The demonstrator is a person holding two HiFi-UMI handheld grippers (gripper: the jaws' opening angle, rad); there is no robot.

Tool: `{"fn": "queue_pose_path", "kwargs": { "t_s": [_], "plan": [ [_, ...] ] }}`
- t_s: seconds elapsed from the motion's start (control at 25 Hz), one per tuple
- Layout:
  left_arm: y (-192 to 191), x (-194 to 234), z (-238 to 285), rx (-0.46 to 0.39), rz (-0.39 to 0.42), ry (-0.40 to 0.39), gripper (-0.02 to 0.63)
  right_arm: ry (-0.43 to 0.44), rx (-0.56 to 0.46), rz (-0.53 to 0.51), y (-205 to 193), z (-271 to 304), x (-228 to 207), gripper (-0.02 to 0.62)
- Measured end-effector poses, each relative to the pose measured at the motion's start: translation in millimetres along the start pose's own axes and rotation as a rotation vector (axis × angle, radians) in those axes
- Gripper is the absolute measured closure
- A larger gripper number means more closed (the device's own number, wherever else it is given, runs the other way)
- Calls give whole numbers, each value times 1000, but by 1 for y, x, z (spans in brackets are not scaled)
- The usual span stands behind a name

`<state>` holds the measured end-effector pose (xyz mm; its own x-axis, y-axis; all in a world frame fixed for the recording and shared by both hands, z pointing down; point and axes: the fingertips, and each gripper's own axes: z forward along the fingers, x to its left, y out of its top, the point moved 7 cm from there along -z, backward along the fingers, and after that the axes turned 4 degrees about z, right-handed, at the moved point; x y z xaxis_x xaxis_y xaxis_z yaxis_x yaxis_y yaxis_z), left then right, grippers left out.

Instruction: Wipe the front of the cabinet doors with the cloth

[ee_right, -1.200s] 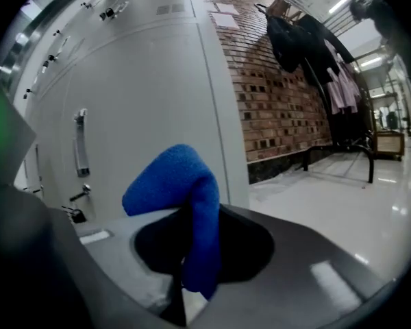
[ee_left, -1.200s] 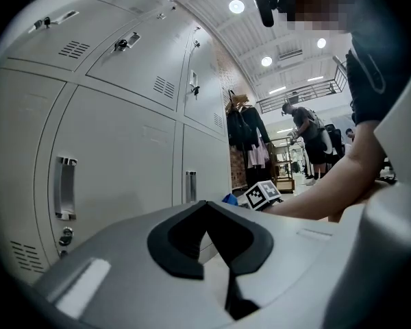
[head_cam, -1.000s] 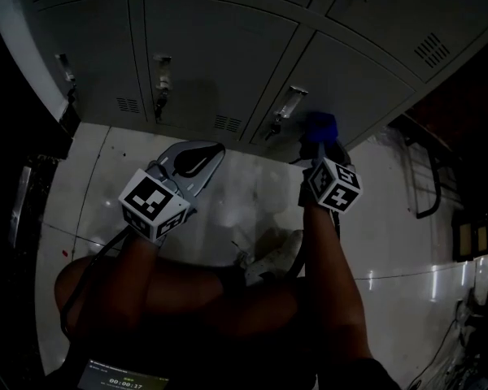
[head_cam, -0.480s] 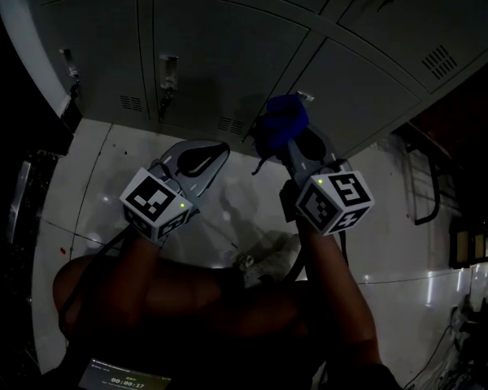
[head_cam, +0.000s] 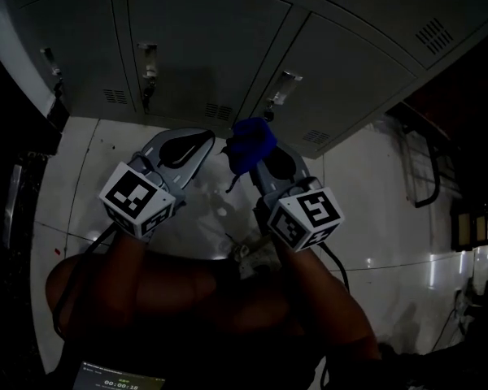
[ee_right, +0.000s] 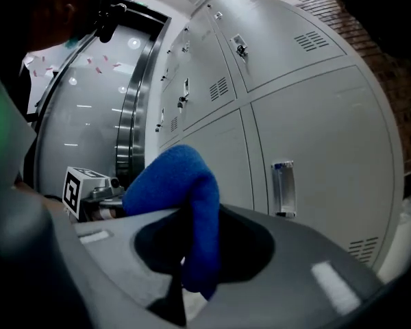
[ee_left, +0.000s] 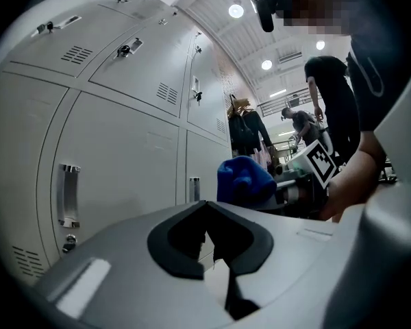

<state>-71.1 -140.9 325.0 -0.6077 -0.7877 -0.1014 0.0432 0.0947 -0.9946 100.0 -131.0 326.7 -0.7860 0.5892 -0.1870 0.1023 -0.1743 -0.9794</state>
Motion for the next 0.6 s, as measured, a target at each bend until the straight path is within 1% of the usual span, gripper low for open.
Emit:
{"fn": "queue_pose_path", "kwargs": {
  "t_s": [0.16,0.36,0.6],
  "plan": [
    [-2,-1,-1,10,11,1,601,8,-13,47,-7,1,-2,526],
    [-6,-5,-4,23,19,-12,601,65,-25,-9,-6,3,12,526],
    [-4,-8,-6,14,28,-13,601,80,-35,-57,-3,0,15,526]
  ]
}}
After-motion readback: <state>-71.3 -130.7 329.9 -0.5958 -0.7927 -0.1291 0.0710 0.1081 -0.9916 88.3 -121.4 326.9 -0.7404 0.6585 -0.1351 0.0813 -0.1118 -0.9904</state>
